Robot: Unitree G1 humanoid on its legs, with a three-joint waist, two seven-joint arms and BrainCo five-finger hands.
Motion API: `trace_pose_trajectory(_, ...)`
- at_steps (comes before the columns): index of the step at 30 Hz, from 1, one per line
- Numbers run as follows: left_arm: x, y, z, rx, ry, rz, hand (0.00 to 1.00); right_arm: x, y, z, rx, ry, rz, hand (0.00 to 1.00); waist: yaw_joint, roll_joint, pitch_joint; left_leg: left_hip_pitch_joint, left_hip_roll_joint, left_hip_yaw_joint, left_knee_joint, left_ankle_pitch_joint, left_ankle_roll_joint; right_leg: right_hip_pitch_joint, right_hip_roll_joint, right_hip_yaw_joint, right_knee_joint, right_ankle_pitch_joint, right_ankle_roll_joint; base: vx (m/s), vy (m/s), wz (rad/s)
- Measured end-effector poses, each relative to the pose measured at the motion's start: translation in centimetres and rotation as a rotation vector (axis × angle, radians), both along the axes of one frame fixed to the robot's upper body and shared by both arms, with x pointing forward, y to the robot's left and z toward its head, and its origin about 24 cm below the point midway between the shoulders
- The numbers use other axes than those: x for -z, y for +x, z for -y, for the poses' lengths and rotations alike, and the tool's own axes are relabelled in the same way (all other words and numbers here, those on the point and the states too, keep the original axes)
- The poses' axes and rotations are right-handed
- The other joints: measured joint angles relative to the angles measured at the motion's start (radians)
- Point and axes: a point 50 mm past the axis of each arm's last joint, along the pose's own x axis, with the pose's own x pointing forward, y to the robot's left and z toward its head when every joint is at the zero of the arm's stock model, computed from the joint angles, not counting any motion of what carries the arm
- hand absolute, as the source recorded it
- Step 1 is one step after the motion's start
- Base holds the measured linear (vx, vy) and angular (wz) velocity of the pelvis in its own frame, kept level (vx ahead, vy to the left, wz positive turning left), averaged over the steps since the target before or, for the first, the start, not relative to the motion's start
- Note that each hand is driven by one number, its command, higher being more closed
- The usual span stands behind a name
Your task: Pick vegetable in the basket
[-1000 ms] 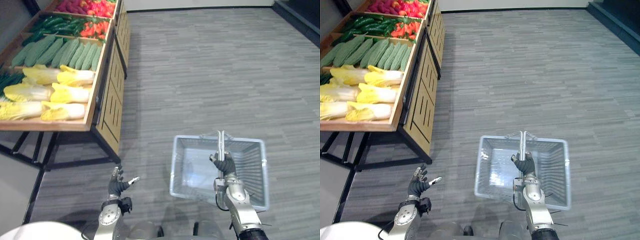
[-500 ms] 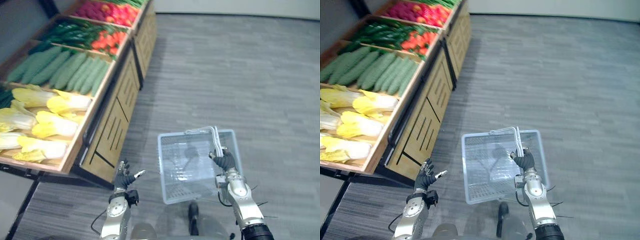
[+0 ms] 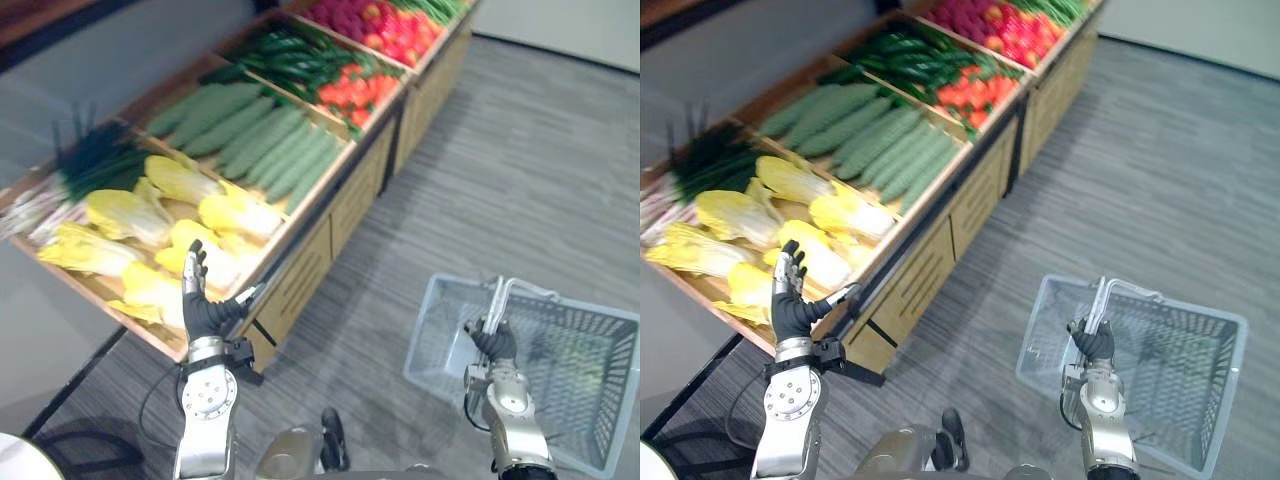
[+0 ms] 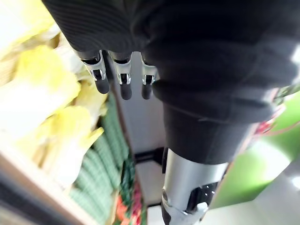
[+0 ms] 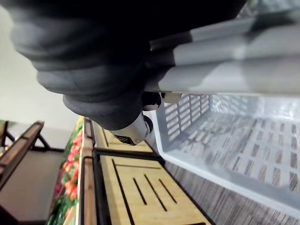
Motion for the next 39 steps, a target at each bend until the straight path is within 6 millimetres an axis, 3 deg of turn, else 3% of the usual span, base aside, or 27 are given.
trace_pose_trajectory(2, -1.1, -0.5, 0.0, -0.019, 0.059, 0.051, 0.00, 0.3, -0.3, -0.2, 0.000, 0.005, -0.007, 1.00, -0.016, 0.001, 0.000, 0.048, -0.007, -0.087, -0.020, -0.012, 0.000, -0.081, 0.012, 0.027, 0.111, -0.042, -0.042, 0.23, -0.030, 1.21)
trace_pose_trajectory(4, -1.3, -0.5, -0.1, -0.024, 0.089, 0.061, 0.00, 0.3, -0.5, -0.1, -0.004, -0.005, -0.007, 1.00, -0.030, 0.001, 0.000, 0.065, -0.010, -0.185, -0.020, -0.020, -0.010, -0.180, 0.059, 0.086, 0.049, -0.077, -0.087, 0.24, -0.074, 1.31)
trace_pose_trajectory(5, -1.3, -0.5, 0.1, -0.018, 0.089, 0.060, 0.00, 0.3, -0.5, -0.2, -0.004, -0.004, -0.007, 1.00, -0.032, 0.000, 0.000, 0.069, -0.010, -0.210, -0.018, -0.021, -0.013, -0.201, 0.077, 0.116, 0.013, -0.084, -0.090, 0.25, -0.110, 1.30)
trace_pose_trajectory(8, -0.9, 0.0, 1.8, 0.058, 0.095, 0.044, 0.00, 0.9, -1.9, -0.6, -0.008, 0.020, -0.022, 1.00, -0.053, -0.005, -0.003, 0.090, -0.014, -0.374, -0.004, -0.032, -0.043, -0.260, 0.187, 0.374, -0.227, -0.084, -0.084, 0.28, -0.201, 1.48)
trace_pose_trajectory(9, -0.8, 0.0, 2.1, 0.073, 0.092, 0.038, 0.00, 1.0, -2.1, -0.7, -0.006, 0.027, -0.025, 1.00, -0.053, -0.009, -0.005, 0.091, -0.017, -0.395, 0.003, -0.038, -0.053, -0.263, 0.194, 0.409, -0.266, -0.077, -0.078, 0.25, -0.254, 1.45)
trace_pose_trajectory(10, -0.4, 0.1, 2.5, 0.090, 0.092, 0.023, 0.00, 1.3, -2.7, -1.0, 0.001, 0.037, -0.034, 1.00, -0.053, -0.031, -0.013, 0.085, -0.034, -0.425, 0.026, -0.057, -0.084, -0.257, 0.182, 0.442, -0.365, 0.007, -0.094, 0.22, -0.304, 1.24)
trace_pose_trajectory(11, -0.5, 0.1, 2.5, 0.099, 0.106, 0.024, 0.00, 1.5, -3.1, -1.5, -0.023, 0.045, -0.050, 1.00, -0.047, -0.076, -0.020, 0.073, -0.059, -0.432, 0.042, -0.079, -0.104, -0.252, 0.148, 0.449, -0.416, 0.095, -0.096, 0.24, -0.385, 1.55)
trace_pose_trajectory(12, 0.4, 0.2, 3.0, 0.108, 0.089, -0.015, 0.00, 1.7, -3.2, -1.5, -0.022, 0.056, -0.055, 1.00, -0.047, -0.056, -0.021, 0.055, -0.021, -0.427, 0.083, -0.120, -0.123, -0.240, 0.149, 0.389, -0.398, 0.083, -0.074, 0.18, -0.334, 1.17)
trace_pose_trajectory(15, 1.1, 0.3, 3.9, 0.133, 0.062, -0.054, 0.00, 1.5, -3.5, -1.4, -0.006, 0.065, -0.042, 1.00, -0.045, -0.021, -0.042, 0.026, 0.064, -0.375, 0.073, -0.111, -0.169, -0.209, 0.171, 0.284, -0.435, 0.080, -0.095, 0.16, -0.261, 0.92)
trace_pose_trajectory(17, 1.1, 0.7, 4.3, 0.144, 0.056, -0.053, 0.00, 1.3, -3.8, -1.4, -0.003, 0.066, -0.036, 1.00, -0.049, -0.022, -0.042, 0.026, 0.087, -0.354, 0.046, -0.095, -0.182, -0.189, 0.171, 0.240, -0.451, 0.082, -0.098, 0.06, -0.155, 0.70)
trace_pose_trajectory(20, 1.1, 2.0, 4.7, 0.158, 0.061, -0.050, 0.00, 1.3, -4.5, -1.3, 0.016, 0.082, -0.036, 1.00, -0.057, -0.027, -0.051, 0.031, 0.181, -0.113, 0.012, -0.073, -0.166, -0.160, 0.153, 0.173, -0.485, 0.083, -0.102, 0.03, -0.090, 0.69)
trace_pose_trajectory(22, 1.5, 2.5, 4.7, 0.157, 0.068, -0.068, 0.00, 1.4, -4.8, -1.3, 0.019, 0.089, -0.038, 1.00, -0.054, -0.033, -0.061, 0.050, 0.168, -0.091, -0.034, -0.033, -0.211, -0.159, 0.141, 0.184, -0.494, 0.083, -0.101, 0.00, 0.054, 0.12)
trace_pose_trajectory(26, 3.6, 3.2, 3.4, 0.146, 0.148, -0.182, 0.00, 1.9, -5.5, -1.7, 0.000, 0.114, -0.064, 1.00, -0.079, -0.059, -0.096, 0.074, 0.146, -0.086, -0.083, -0.004, -0.210, -0.137, 0.144, 0.208, -0.567, 0.107, -0.096, 0.05, 0.062, -0.02)
trace_pose_trajectory(31, 5.5, 4.9, 2.4, 0.126, 0.210, -0.293, 0.00, 2.4, -5.9, -1.9, -0.024, 0.130, -0.087, 1.00, -0.108, -0.063, -0.101, 0.078, 0.140, -0.050, -0.149, 0.029, -0.214, -0.132, 0.161, 0.250, -0.665, 0.166, -0.108, -0.02, 0.023, -0.21)
trace_pose_trajectory(34, 5.8, 6.0, 1.9, 0.116, 0.261, -0.319, 0.00, 2.6, -5.8, -1.6, -0.035, 0.122, -0.097, 1.00, -0.118, -0.065, -0.100, 0.069, 0.142, -0.035, -0.182, 0.042, -0.222, -0.152, 0.175, 0.272, -0.696, 0.183, -0.116, -0.05, -0.023, -0.22)
trace_pose_trajectory(37, 5.7, 7.5, 0.9, 0.104, 0.331, -0.342, 0.00, 2.3, -5.6, -1.0, -0.040, 0.101, -0.089, 1.00, -0.156, -0.071, -0.095, 0.032, 0.141, -0.035, -0.215, 0.069, -0.228, -0.205, 0.185, 0.272, -0.708, 0.200, -0.124, 0.01, -0.020, -0.04)
trace_pose_trajectory(39, 5.3, 9.7, 0.2, 0.090, 0.376, -0.372, 0.00, 1.9, -4.9, -0.8, -0.042, 0.103, -0.066, 1.00, -0.168, -0.080, -0.057, 0.019, 0.144, -0.035, -0.229, 0.083, -0.227, -0.225, 0.192, 0.273, -0.715, 0.213, -0.123, 0.03, -0.033, -0.06)
